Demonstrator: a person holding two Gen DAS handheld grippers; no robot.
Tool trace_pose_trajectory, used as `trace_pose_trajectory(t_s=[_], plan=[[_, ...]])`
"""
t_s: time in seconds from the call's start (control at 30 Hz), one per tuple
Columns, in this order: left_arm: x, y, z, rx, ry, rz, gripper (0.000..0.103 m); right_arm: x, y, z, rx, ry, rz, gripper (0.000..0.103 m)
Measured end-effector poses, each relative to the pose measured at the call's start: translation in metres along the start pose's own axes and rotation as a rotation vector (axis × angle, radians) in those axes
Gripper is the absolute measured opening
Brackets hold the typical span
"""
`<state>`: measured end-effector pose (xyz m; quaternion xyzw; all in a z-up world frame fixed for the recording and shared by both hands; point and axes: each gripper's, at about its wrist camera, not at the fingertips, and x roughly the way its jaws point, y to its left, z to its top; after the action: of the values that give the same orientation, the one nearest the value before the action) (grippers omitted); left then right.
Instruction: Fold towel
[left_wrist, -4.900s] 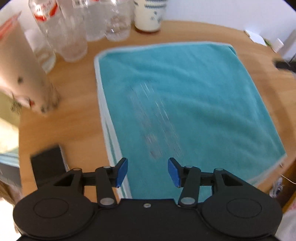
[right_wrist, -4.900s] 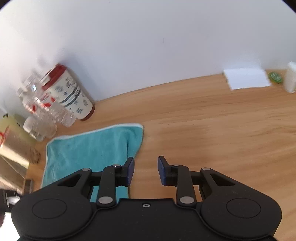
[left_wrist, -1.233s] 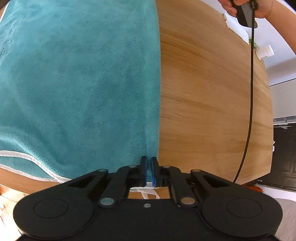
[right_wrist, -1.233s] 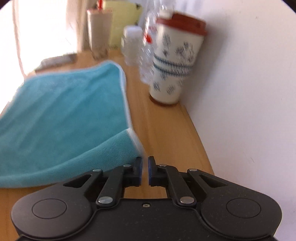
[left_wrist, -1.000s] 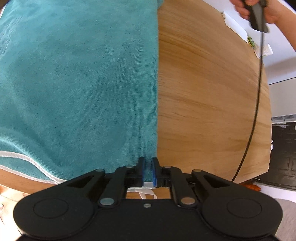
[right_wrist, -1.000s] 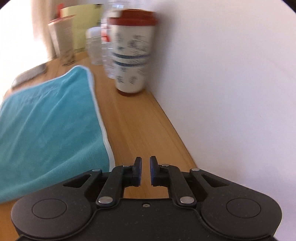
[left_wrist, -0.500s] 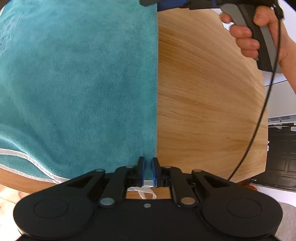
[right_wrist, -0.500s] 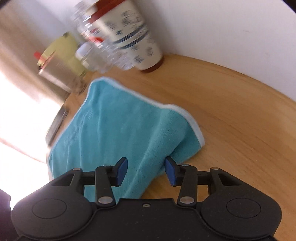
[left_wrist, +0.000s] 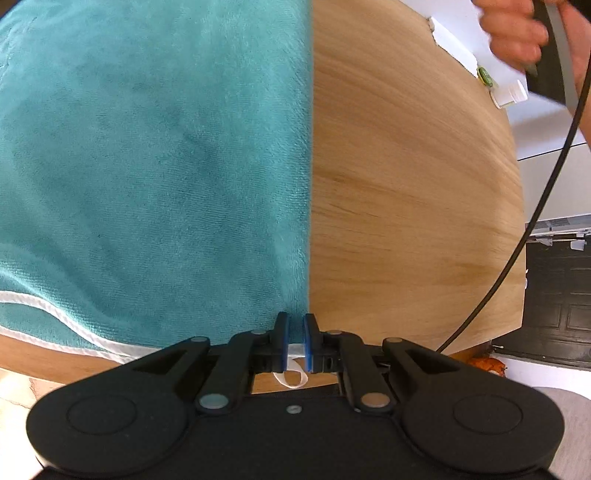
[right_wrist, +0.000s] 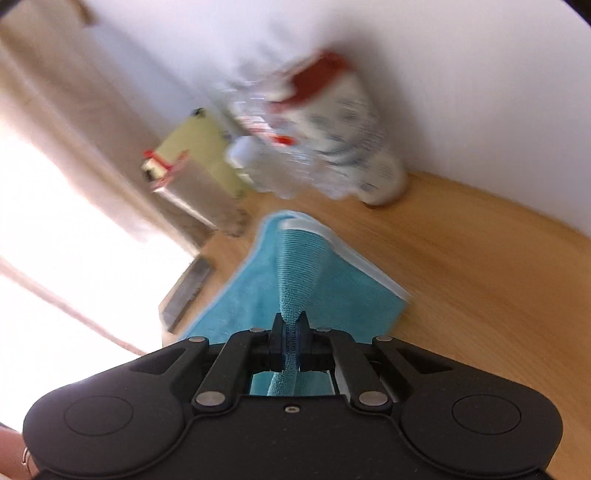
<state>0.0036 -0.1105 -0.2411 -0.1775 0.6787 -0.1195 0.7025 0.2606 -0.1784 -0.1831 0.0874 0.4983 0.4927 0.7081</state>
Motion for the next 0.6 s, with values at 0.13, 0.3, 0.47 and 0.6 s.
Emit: trace_pose_trajectory(t_s=[0.13, 0.3, 0.47, 0.6], plan=[[0.001, -0.001, 0.000, 0.012, 0.010, -0.012, 0.008, -0.020, -0.039, -0.022, 0.125, -0.008, -0.113, 0.004], [0.002, -0.003, 0.004, 0.034, 0.031, -0.036, 0.008, -0.031, -0.061, -0.043, 0.198, 0.000, -0.219, 0.004], [0.009, -0.010, 0.008, 0.031, 0.045, -0.056, 0.009, -0.029, -0.080, -0.052, 0.211, -0.012, -0.276, 0.007], [-0.004, -0.011, 0.014, 0.042, 0.031, -0.032, 0.020, -0.027, -0.071, -0.047, 0.184, 0.013, -0.331, 0.016]])
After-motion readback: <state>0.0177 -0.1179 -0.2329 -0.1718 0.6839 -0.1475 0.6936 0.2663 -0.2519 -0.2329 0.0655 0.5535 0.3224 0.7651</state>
